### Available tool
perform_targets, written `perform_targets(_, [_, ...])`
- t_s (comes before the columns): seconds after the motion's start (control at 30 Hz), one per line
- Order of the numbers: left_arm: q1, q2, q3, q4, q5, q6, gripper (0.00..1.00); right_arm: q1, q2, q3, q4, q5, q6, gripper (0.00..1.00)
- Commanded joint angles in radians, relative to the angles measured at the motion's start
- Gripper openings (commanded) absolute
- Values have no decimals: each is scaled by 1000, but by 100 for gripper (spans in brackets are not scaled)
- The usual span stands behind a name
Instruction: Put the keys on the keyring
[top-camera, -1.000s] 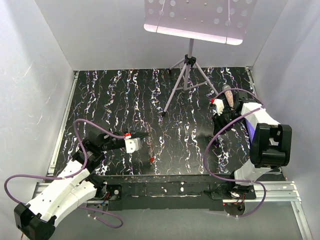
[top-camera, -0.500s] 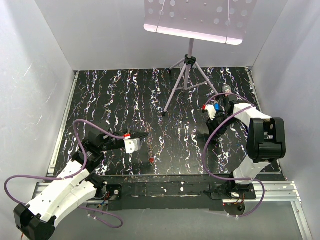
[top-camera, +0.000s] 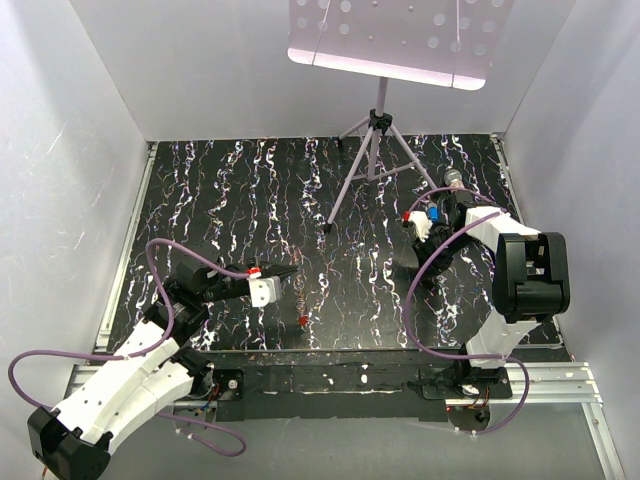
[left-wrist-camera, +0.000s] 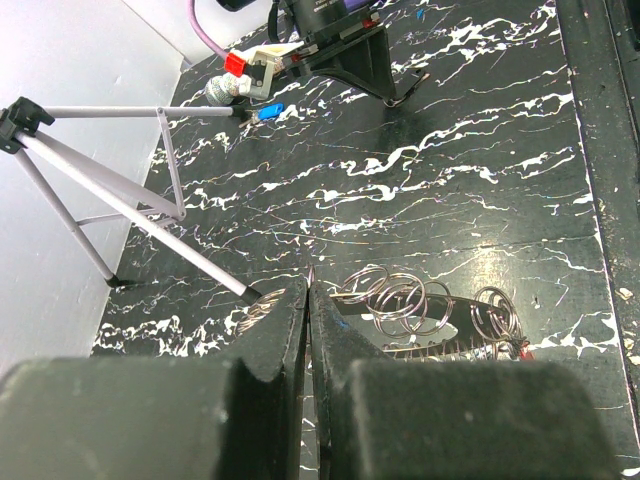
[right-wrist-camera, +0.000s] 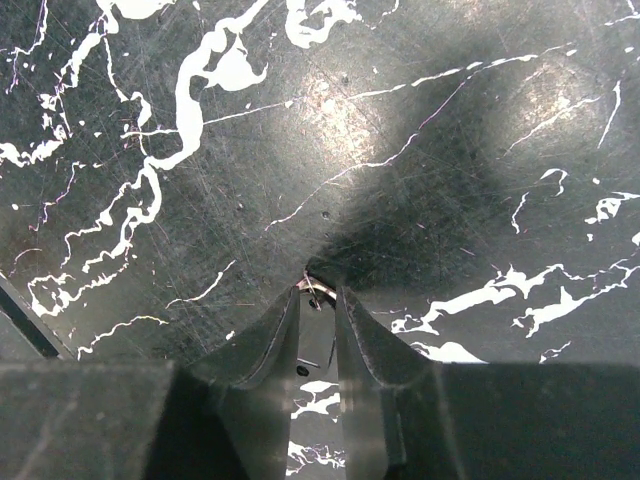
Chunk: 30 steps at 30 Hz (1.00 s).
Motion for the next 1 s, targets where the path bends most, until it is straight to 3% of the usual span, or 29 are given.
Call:
perform_targets(0.0, [0, -17, 21, 34, 15, 0, 0, 6, 13, 8, -3, -3, -21, 27])
perform_targets(0.97, [0, -17, 21, 31, 11, -2, 0, 9, -1, 47, -106, -5, -79, 4])
